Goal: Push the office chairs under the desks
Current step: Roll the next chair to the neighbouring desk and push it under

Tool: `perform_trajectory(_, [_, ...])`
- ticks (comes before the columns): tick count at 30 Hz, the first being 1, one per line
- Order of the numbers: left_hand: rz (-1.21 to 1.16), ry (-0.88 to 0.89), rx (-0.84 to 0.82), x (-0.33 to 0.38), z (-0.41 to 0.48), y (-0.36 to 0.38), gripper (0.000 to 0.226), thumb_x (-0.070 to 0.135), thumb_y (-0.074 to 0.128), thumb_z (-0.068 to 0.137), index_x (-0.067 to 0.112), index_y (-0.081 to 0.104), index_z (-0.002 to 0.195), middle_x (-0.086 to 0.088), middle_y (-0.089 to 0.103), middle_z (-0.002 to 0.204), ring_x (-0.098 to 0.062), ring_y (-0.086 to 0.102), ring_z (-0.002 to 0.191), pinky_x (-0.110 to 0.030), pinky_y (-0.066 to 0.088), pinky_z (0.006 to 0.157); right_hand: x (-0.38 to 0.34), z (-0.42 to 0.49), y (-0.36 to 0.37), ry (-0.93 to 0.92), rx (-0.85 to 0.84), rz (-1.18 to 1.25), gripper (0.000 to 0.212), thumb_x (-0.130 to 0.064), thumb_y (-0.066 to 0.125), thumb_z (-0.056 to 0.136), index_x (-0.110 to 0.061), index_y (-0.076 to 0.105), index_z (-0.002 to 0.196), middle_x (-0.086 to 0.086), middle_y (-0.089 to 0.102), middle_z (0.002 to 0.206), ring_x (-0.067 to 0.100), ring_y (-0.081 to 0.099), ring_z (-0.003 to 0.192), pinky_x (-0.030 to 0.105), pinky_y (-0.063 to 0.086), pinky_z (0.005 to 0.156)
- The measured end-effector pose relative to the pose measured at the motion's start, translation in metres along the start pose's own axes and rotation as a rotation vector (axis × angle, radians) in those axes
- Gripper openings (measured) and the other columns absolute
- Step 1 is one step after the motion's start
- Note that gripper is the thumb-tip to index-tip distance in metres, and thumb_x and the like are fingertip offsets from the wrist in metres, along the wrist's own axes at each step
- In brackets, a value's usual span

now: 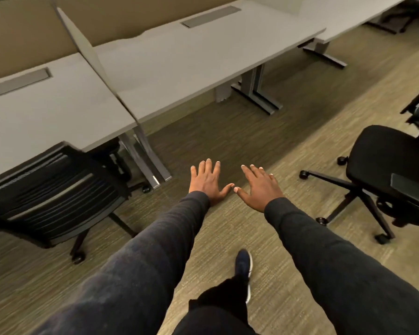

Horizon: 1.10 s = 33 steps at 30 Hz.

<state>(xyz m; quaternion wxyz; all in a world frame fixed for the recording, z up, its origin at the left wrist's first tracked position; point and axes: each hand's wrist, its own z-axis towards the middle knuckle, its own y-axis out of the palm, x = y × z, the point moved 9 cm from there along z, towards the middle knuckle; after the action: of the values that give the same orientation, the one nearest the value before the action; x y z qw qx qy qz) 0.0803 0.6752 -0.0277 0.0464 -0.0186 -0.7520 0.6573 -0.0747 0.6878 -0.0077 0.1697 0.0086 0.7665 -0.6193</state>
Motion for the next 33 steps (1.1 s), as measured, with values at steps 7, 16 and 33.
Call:
perform_trajectory(7, [-0.039, 0.008, -0.065, 0.099, 0.078, 0.025, 0.092, 0.076, 0.031, 0.090, 0.015, 0.018, 0.158, -0.017, 0.019, 0.163, -0.036, 0.017, 0.149, -0.059, 0.013, 0.118, 0.113, 0.035, -0.012, 0.016, -0.066, -0.043, 0.079, -0.061, 0.047, 0.095, -0.025, 0.017, 0.159, 0.009, 0.023, 0.164, 0.031, 0.019, 0.151, 0.052, 0.020, 0.121])
perform_trajectory(16, [-0.066, 0.059, -0.145, 0.242, 0.155, 0.043, 0.093, 0.077, 0.032, 0.089, 0.015, 0.021, 0.157, -0.016, 0.023, 0.161, -0.035, 0.019, 0.146, -0.059, 0.014, 0.117, 0.262, 0.053, -0.033, 0.112, -0.187, -0.035, 0.079, -0.058, 0.047, 0.096, -0.027, 0.012, 0.160, 0.006, 0.018, 0.166, 0.028, 0.015, 0.152, 0.050, 0.017, 0.122])
perform_trajectory(33, [-0.050, 0.041, -0.204, 0.558, 0.151, 0.067, 0.089, 0.074, 0.038, 0.088, 0.017, 0.024, 0.155, -0.014, 0.027, 0.158, -0.034, 0.022, 0.145, -0.057, 0.016, 0.117, 0.541, -0.045, -0.106, 0.018, -0.193, -0.054, 0.077, -0.057, 0.048, 0.095, -0.026, 0.017, 0.158, 0.006, 0.027, 0.162, 0.028, 0.024, 0.149, 0.052, 0.022, 0.119])
